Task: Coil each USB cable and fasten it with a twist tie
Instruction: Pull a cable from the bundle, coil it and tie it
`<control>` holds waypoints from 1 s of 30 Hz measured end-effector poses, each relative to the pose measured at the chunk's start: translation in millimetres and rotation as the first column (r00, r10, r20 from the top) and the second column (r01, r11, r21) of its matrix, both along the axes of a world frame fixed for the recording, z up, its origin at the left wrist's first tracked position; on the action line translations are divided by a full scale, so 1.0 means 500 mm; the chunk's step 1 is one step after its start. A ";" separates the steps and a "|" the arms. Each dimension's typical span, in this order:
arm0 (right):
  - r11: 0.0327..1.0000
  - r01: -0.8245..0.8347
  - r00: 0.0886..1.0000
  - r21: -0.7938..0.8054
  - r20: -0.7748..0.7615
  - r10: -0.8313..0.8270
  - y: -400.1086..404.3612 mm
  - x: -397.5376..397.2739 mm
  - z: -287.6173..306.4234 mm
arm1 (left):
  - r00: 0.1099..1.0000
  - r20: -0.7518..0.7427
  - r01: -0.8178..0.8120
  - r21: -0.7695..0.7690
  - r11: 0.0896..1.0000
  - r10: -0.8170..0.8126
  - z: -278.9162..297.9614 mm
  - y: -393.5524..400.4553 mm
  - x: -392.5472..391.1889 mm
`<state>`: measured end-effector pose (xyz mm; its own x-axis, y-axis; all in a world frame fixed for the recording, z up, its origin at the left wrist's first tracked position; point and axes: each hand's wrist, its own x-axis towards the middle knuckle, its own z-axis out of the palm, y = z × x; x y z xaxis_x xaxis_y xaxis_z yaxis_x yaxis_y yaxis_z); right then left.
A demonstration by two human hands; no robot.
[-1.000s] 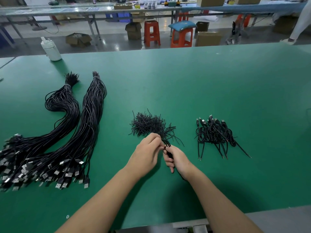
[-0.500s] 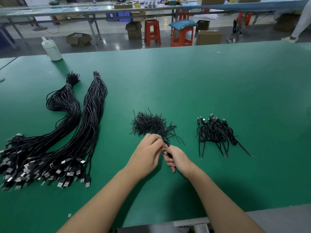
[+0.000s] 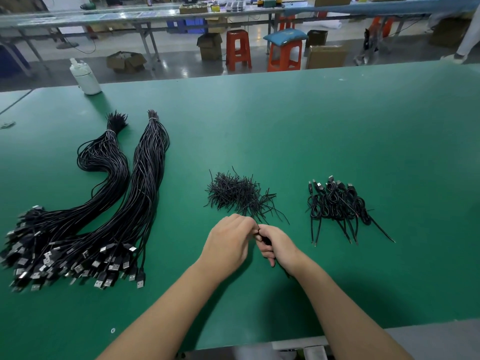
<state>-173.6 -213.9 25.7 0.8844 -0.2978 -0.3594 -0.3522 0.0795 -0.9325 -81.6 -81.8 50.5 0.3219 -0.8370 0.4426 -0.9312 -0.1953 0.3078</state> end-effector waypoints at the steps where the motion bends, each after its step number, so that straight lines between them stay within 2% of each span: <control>1: 1.000 -0.003 1.000 -0.008 0.002 0.003 0.002 -0.001 0.000 | 0.993 -0.102 -0.060 -0.015 0.998 0.059 0.000 0.000 -0.003; 4: 0.996 0.023 0.998 -0.090 -0.054 -0.028 0.013 -0.001 0.004 | 0.913 -0.358 -0.201 0.023 0.979 0.196 0.000 -0.007 -0.005; 6: 0.948 -0.001 0.997 -0.318 -0.074 -0.024 0.024 -0.004 0.005 | 0.864 -0.437 -0.234 0.091 0.968 0.250 0.005 -0.012 0.000; 7: 0.882 -0.052 0.996 -0.468 -0.085 0.014 0.030 -0.008 0.003 | 0.848 -0.454 -0.238 0.132 0.962 0.273 0.009 -0.013 0.004; 9: 0.671 -0.151 0.988 -0.726 -0.126 0.086 0.045 -0.018 -0.005 | 0.817 -0.479 -0.235 0.233 0.944 0.322 0.014 -0.013 0.015; 11: 0.504 -0.157 0.987 -0.849 -0.120 0.106 0.061 -0.026 -0.009 | 0.772 -0.518 -0.227 0.316 0.921 0.368 0.016 -0.007 0.024; 13: 0.413 -0.126 0.989 -0.902 -0.084 0.119 0.074 -0.031 -0.010 | 0.720 -0.565 -0.230 0.352 0.907 0.402 0.013 0.001 0.026; 15: 0.387 -0.082 0.991 -0.918 -0.033 0.132 0.081 -0.035 -0.011 | 0.668 -0.615 -0.243 0.350 0.905 0.418 0.011 0.008 0.023; 19: 0.400 -0.022 0.992 -0.916 0.031 0.124 0.083 -0.042 -0.012 | 0.502 -0.761 -0.283 0.305 0.909 0.411 0.007 0.009 0.009; 21: 0.415 0.006 0.993 -0.910 0.053 0.102 0.085 -0.043 -0.013 | 0.473 -0.777 -0.295 0.304 0.906 0.415 0.006 0.007 0.004; 23: 0.428 0.017 0.995 -0.904 0.057 0.082 0.086 -0.042 -0.013 | 0.475 -0.775 -0.295 0.305 0.905 0.417 0.005 0.005 0.002; 26: 0.450 0.037 0.995 -0.892 0.073 0.063 0.086 -0.042 -0.016 | 0.533 -0.727 -0.316 0.303 0.899 0.432 0.009 0.006 0.001; 28: 0.443 0.058 0.994 -0.895 0.091 0.053 0.087 -0.043 -0.018 | 0.612 -0.641 -0.366 0.289 0.885 0.463 0.012 0.010 0.001; 30: 0.420 0.064 0.994 -0.905 0.096 0.055 0.087 -0.043 -0.021 | 0.721 -0.477 -0.417 0.281 0.865 0.503 0.013 0.013 0.002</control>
